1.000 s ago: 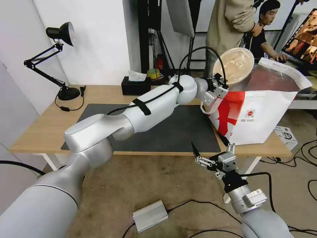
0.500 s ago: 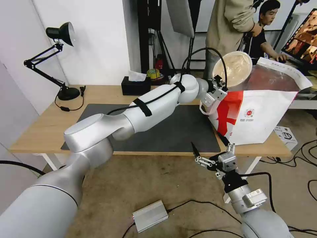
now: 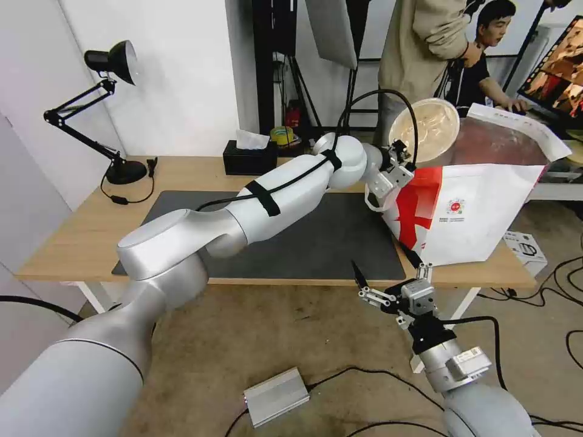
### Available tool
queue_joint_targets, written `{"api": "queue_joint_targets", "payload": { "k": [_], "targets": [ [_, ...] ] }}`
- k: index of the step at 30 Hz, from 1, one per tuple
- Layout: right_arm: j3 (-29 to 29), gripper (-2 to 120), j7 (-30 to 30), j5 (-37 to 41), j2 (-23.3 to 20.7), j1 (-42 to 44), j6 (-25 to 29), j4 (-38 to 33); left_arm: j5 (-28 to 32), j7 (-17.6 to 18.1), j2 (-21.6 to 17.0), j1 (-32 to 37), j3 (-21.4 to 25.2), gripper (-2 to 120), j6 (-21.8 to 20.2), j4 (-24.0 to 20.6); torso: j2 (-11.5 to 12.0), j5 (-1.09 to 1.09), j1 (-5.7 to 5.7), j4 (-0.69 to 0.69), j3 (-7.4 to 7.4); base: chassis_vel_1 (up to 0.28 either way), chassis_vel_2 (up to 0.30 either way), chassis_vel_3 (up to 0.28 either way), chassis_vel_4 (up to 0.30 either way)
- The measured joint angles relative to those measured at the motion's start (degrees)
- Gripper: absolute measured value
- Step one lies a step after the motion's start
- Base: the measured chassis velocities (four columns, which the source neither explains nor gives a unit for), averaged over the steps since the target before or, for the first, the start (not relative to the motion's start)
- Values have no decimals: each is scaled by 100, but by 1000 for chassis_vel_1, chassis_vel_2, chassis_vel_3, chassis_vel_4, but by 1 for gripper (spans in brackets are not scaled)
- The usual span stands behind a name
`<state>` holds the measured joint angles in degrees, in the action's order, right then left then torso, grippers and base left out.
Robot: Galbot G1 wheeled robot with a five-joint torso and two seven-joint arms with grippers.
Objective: Pick up the trash from the table and place it into the takeout bag.
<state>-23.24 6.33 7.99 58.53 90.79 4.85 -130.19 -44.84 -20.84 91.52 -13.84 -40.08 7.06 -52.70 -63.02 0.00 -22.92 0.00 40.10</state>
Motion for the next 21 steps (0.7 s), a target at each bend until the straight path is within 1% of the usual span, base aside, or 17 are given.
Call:
{"api": "queue_joint_targets", "payload": {
  "k": [3, 4, 5, 8, 9, 11, 12, 15, 16, 17, 20, 21],
  "targets": [
    [0, 100, 0, 0, 0, 0, 0, 0, -5, -1, 0, 0, 1, 11, 2, -4, 0, 0, 0, 0, 0, 0, 0, 0, 0],
    [0, 100, 0, 0, 0, 0, 0, 0, -18, -1, 0, 0, 1, 17, 5, -8, 0, 0, 0, 0, 0, 0, 0, 0, 0],
    [0, 100, 0, 0, 0, 0, 0, 0, -18, -1, 0, 0, 1, 17, 5, -8, 0, 0, 0, 0, 0, 0, 0, 0, 0],
    [0, 100, 0, 0, 0, 0, 0, 0, -43, -1, -1, -1, 2, 32, 18, -21, 0, 0, 0, 0, 0, 0, 0, 0, 0],
    [0, 100, 0, 0, 0, 0, 0, 0, -43, -1, -1, -1, 2, 32, 18, -21, 0, 0, 0, 0, 0, 0, 0, 0, 0],
    [0, 100, 0, 0, 0, 0, 0, 0, -60, -3, -1, -18, 2, 42, 32, -21, 0, 0, 0, 0, 0, 0, 0, 0, 0],
    [0, 100, 0, 0, 0, 0, 0, 0, -60, -3, -1, -18, 2, 42, 32, -21, 0, 0, 0, 0, 0, 0, 0, 0, 0],
    [0, 100, 0, 0, 0, 0, 0, 0, -88, -7, -1, -30, 2, 57, 38, -28, 0, 0, 0, 0, 0, 0, 0, 0, 0],
    [0, 100, 0, 0, 0, 0, 0, 0, -88, -7, -1, -30, 2, 57, 38, -28, 0, 0, 0, 0, 0, 0, 0, 0, 0],
    [0, 100, 0, 0, 0, 0, 0, 0, -100, -8, -1, -30, 2, 61, 38, -36, 0, 0, 0, 0, 0, 0, 0, 0, 0],
    [0, 100, 0, 0, 0, 0, 0, 0, -125, -15, 0, -45, -3, 75, 38, -59, 0, 0, 0, 0, 0, 0, 0, 0, 0],
    [0, 100, 0, 0, 0, 0, 0, 0, -125, -15, 0, -45, -3, 75, 38, -59, 0, 0, 0, 0, 0, 0, 0, 0, 0]
  ]
}}
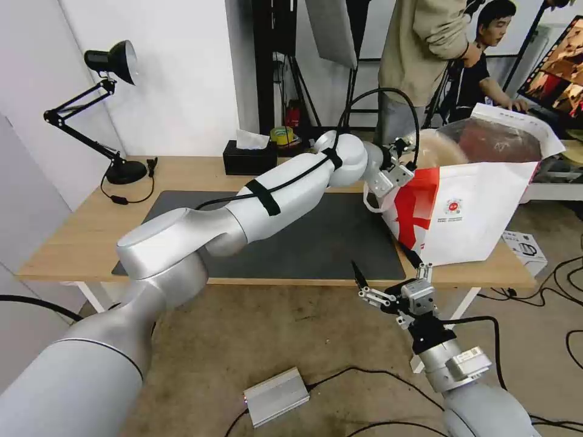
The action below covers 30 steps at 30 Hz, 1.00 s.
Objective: Pick up the trash from the table and place it into the takeout bag.
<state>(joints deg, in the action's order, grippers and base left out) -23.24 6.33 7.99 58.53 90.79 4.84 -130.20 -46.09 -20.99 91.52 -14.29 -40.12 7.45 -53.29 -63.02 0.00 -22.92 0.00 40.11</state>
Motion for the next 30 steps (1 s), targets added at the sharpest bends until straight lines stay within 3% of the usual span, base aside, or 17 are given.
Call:
{"api": "queue_joint_targets", "payload": {
  "k": [3, 8, 30],
  "targets": [
    [0, 100, 0, 0, 0, 0, 0, 0, -1, -6, 1, -16, -15, 88, 0, -5, 0, 0, 0, 0, 0, 0, 0, 0, 0],
    [0, 100, 0, 0, 0, 0, 0, 0, 2, -2, 0, -17, -16, 99, 0, -4, 0, 0, 0, 0, 0, 0, 0, 0, 0],
    [0, 100, 0, 0, 0, 0, 0, 0, 336, 105, -18, -114, 284, 100, 53, -6, 0, 0, 0, 0, 0, 0, 0, 0, 0]
  ]
}}
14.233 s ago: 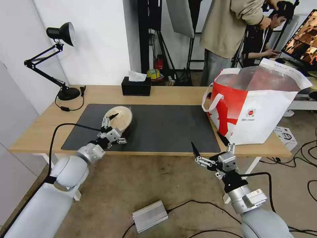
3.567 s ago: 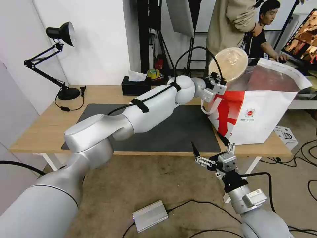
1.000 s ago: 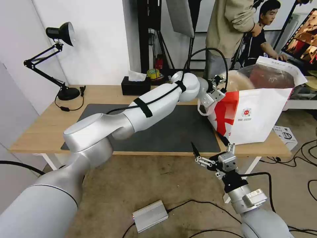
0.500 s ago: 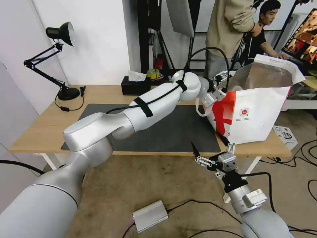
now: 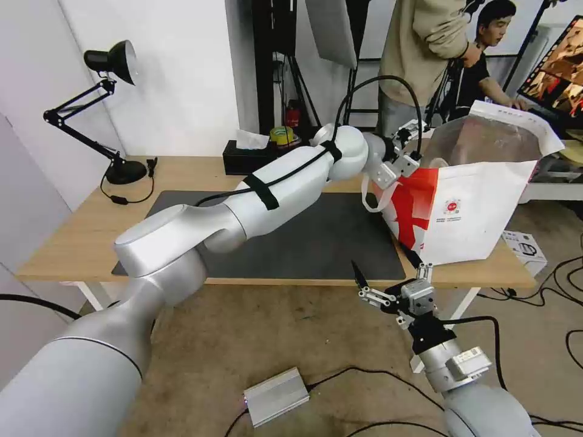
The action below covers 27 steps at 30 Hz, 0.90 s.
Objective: Pick up the trash from the table and place it into the takeout bag.
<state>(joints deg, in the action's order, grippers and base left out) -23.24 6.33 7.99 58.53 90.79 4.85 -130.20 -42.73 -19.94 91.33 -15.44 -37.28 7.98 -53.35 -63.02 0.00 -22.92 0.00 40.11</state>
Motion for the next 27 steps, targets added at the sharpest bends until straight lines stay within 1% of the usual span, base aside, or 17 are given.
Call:
{"api": "queue_joint_targets", "payload": {
  "k": [2, 6, 12, 13, 15, 16, 17, 18, 21, 22, 25, 26, 27],
  "targets": [
    [0, 100, 0, 0, 0, 0, 0, 0, 46, -16, -2, -19, 38, 100, 13, 4, 0, 0, 0, 0, 0, 0, 0, 0, 0],
    [0, 100, 0, 0, 0, 0, 0, 0, 430, -103, -20, -81, 221, 100, 67, 20, 0, 0, 0, 0, 0, 0, 0, 0, 0],
    [0, 100, 0, 0, 0, 0, 0, 1, 551, -64, -77, -108, 319, 100, 83, -7, 0, 0, 0, 0, 0, 0, 0, 0, 0],
    [0, 100, 0, 0, 0, 0, 0, 0, 611, -60, -121, -117, 417, 100, 83, -41, 0, 0, 0, 0, 0, 0, 0, 0, 0],
    [0, 100, 0, 0, 0, 0, 0, 0, 1062, -43, -278, -119, 584, 100, 23, -134, 0, 1, 0, 0, 0, 0, 0, 0, 0],
    [0, 100, 0, 0, 0, 0, 0, 0, 1423, -23, -403, -120, 651, 100, -34, -196, 0, 1, 0, 0, 0, 0, 0, 0, 0],
    [0, 100, 0, 0, 0, 0, 0, 0, 1423, -23, -403, -120, 651, 100, -34, -196, 0, 1, 0, 0, 0, 0, 0, 0, 0],
    [0, 100, 0, 0, 0, 0, 0, 0, 1662, -7, -490, -120, 684, 100, -74, -232, 0, 1, 0, 0, 0, 0, 0, 0, 0],
    [0, 100, 0, 0, 0, 0, 0, 1, 2557, 167, -838, -43, 790, 100, -191, -419, 0, 2, 0, -1, 0, 0, 0, 0, 0],
    [0, 100, 0, 0, 0, 0, 0, 1, 2557, 167, -838, -43, 790, 100, -191, -419, 0, 2, 0, -1, 0, 0, 0, 0, 0],
    [0, 100, 0, 0, 0, 0, 0, 0, 3654, 522, -1193, 115, 797, 100, -387, -708, 0, 2, 0, 0, 0, 0, 0, 0, 0],
    [0, 100, 0, 0, 0, 0, 0, 0, 3654, 522, -1193, 115, 797, 100, -387, -708, 0, 2, 0, 0, 0, 0, 0, 0, 0],
    [0, 100, 0, 0, 0, 0, 0, 0, 4018, 687, -1327, 190, 798, 100, -470, -832, 0, 2, 0, -1, 0, 0, 0, 0, 0]
  ]
}}
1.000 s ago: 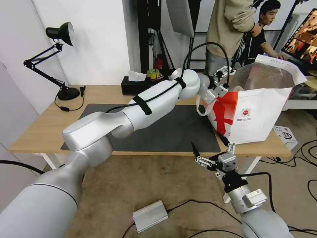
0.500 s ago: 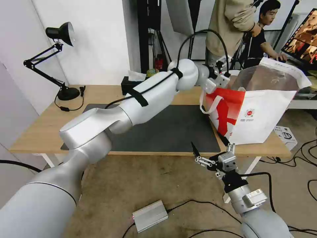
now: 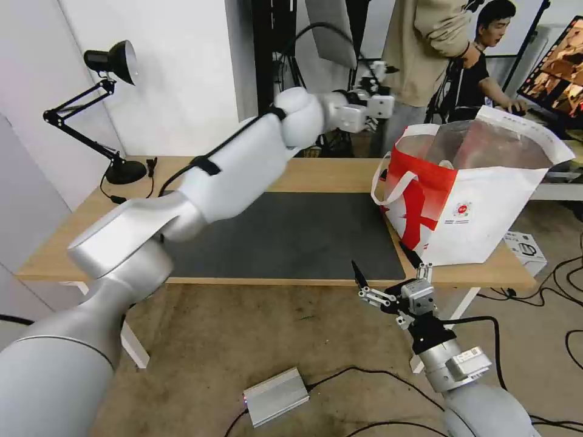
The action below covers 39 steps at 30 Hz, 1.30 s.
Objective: Pick up the trash from the table and place it into the takeout bag.
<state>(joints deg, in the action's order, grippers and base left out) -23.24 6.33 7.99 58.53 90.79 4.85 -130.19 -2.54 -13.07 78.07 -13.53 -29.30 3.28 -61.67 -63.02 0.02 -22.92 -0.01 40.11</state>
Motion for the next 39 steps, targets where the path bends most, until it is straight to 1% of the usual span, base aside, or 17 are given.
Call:
{"api": "queue_joint_targets", "payload": {
  "k": [1, 5, 8, 9, 12, 13, 17, 18, 22, 24, 28, 29, 32, 34, 37, 38, 39],
  "targets": [
    [0, 100, 0, 0, 0, 0, 0, 0, 250, 144, -128, 87, 54, 100, -75, -134, 0, 0, 0, 1, 0, 0, 0, 0, 0],
    [0, 100, 0, 0, 0, 0, 0, 0, 594, 359, -332, 265, 202, 100, -211, -349, 0, 0, 0, 1, 0, 0, 0, 0, 0],
    [0, 100, 0, 0, 0, 0, 0, 0, 1406, 693, -652, 515, 340, 100, -446, -732, 0, 0, 0, 0, 0, 0, 0, 0, 0],
    [0, 100, 0, 0, 0, 0, 0, 0, 1406, 693, -652, 515, 340, 100, -446, -732, 0, 0, 0, 0, 0, 0, 0, 0, 0],
    [0, 100, 0, 0, 0, 0, 0, 0, 2287, 936, -955, 739, 441, 100, -597, -1166, 0, -1, 0, 1, 0, 0, 0, 0, 0],
    [0, 100, 0, 0, 0, 0, 0, 0, 2287, 936, -955, 739, 441, 100, -597, -1166, 0, -1, 0, 1, 0, 0, 0, 0, 0],
    [0, 100, 0, 0, 0, 0, 0, 0, 3201, 1244, -1308, 1093, 686, 100, -666, -1808, 0, -1, 0, 1, 0, 0, 0, 0, 0],
    [0, 100, 0, 0, 0, 0, 0, 0, 3201, 1244, -1308, 1093, 686, 100, -666, -1808, 0, -1, 0, 1, 0, 0, 0, 0, 0],
    [0, 100, 0, 0, 0, 0, 0, 0, 3699, 1466, -1728, 1556, 1018, 100, -681, -2473, 0, -2, 0, 3, -1, 0, 0, 0, 0],
    [0, 100, 0, 0, 0, 0, 0, 0, 3765, 1508, -1844, 1698, 1108, 100, -681, -2625, 0, -1, 0, 1, -1, 0, 0, 0, 0],
    [0, 100, 0, 0, 0, 0, 0, 0, 3772, 1523, -2337, 2282, 1579, 100, -659, -3194, -1, -1, 0, -1, -1, 0, 0, 0, 0],
    [0, 100, 0, 0, 0, 0, 0, 0, 3772, 1523, -2337, 2282, 1579, 100, -659, -3194, -1, -1, 0, -1, -1, 0, 0, 0, 0],
    [0, 100, 0, 0, 0, 0, 0, 0, 3669, 1523, -2656, 2876, 2152, 100, -653, -3707, -1, -2, 0, 2, -1, 0, 0, 0, 0],
    [0, 100, 0, 0, 0, 0, 0, 0, 3639, 1523, -2697, 2981, 2252, 100, -653, -3785, -1, -2, 0, 2, -1, 0, 0, 0, 0],
    [0, 100, 0, 0, 1, 0, 0, 0, 3471, 1578, -2913, 3777, 2944, 100, -642, -4279, -1, -1, 0, 1, -1, 0, 0, 0, 0],
    [0, 100, 0, 0, 1, 0, 0, 0, 3471, 1578, -2913, 3777, 2944, 100, -642, -4279, -1, -1, 0, 1, -1, 0, 0, 0, 0],
    [0, 100, 0, 0, 1, 0, 0, 0, 3376, 1606, -2975, 4155, 3229, 100, -632, -4473, -1, 0, 1, 0, -1, 0, 0, 0, 0]
  ]
}}
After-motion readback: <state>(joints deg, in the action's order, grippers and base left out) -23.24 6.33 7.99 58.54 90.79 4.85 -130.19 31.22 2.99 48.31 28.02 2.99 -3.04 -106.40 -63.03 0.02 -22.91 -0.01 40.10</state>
